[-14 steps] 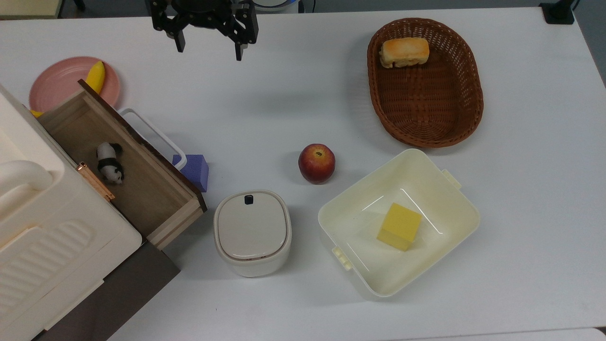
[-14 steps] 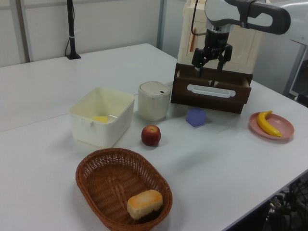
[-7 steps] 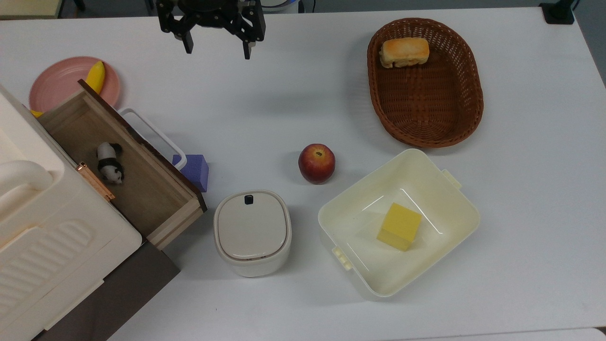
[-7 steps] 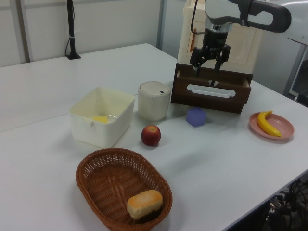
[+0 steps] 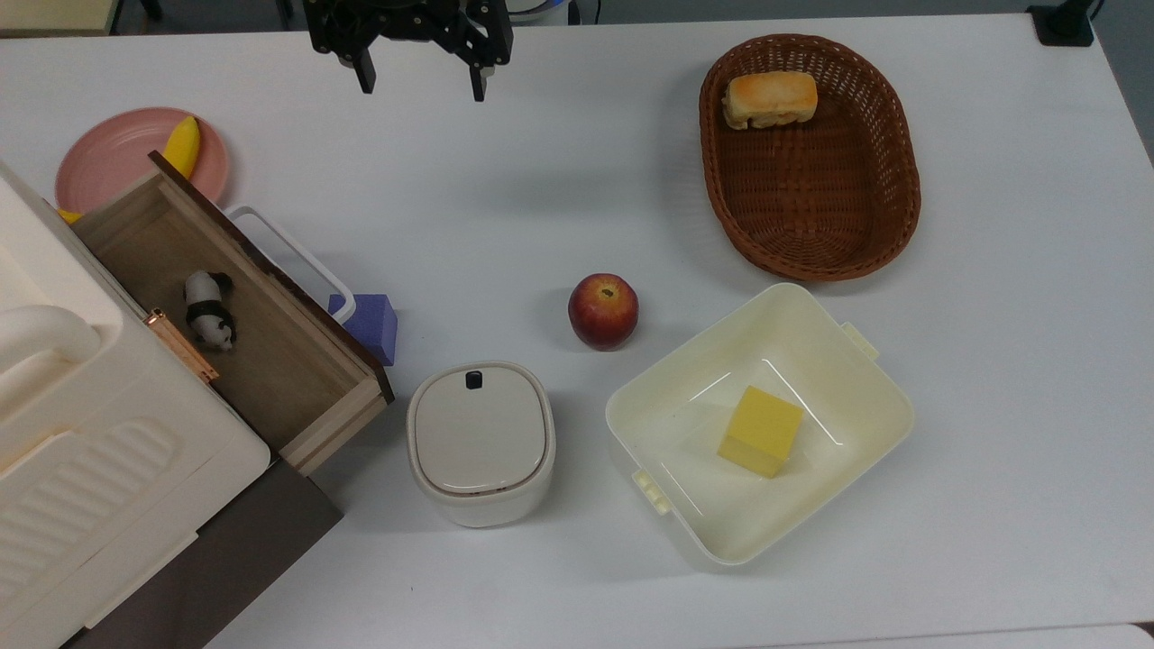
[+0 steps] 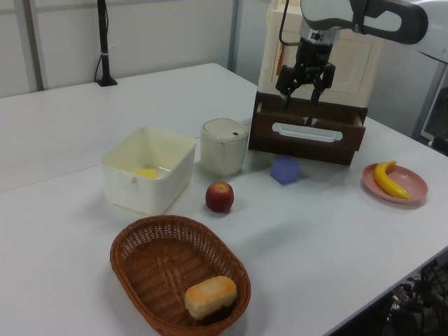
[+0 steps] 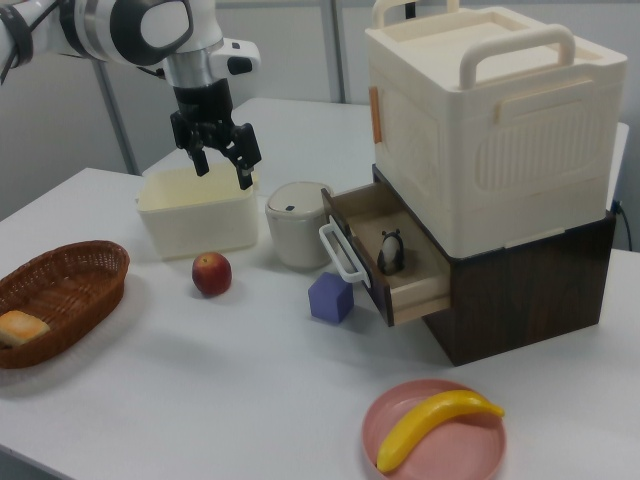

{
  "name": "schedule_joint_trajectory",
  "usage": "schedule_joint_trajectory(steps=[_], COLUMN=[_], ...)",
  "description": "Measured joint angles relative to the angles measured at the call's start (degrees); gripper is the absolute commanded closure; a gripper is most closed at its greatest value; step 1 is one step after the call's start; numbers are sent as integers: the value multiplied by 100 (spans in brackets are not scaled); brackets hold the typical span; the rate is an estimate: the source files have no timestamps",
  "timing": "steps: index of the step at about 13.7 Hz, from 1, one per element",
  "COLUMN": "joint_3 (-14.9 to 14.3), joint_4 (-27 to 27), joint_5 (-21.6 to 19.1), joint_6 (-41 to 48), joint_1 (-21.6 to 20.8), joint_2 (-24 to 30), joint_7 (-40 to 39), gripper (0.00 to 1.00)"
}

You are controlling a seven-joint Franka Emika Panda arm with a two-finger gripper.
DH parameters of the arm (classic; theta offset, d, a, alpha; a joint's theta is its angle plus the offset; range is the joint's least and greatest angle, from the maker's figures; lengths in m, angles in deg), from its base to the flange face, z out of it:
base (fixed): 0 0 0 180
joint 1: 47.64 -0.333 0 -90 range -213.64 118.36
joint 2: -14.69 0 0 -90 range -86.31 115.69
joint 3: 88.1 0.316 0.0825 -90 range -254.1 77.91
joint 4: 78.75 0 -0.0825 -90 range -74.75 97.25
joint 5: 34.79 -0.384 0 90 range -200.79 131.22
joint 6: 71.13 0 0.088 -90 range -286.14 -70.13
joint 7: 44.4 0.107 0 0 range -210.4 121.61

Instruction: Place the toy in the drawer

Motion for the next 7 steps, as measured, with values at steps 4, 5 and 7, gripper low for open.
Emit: schedule_joint_trajectory(steps=[4, 5, 7], joint_3=[0, 0, 0], joint_4=[0, 0, 0], joint_5=[0, 0, 0], joint_6=[0, 0, 0], joint_1=[0, 0, 0], joint_2=[3, 4, 4], joint_7=[-44, -54, -78], gripper=[0, 0, 0])
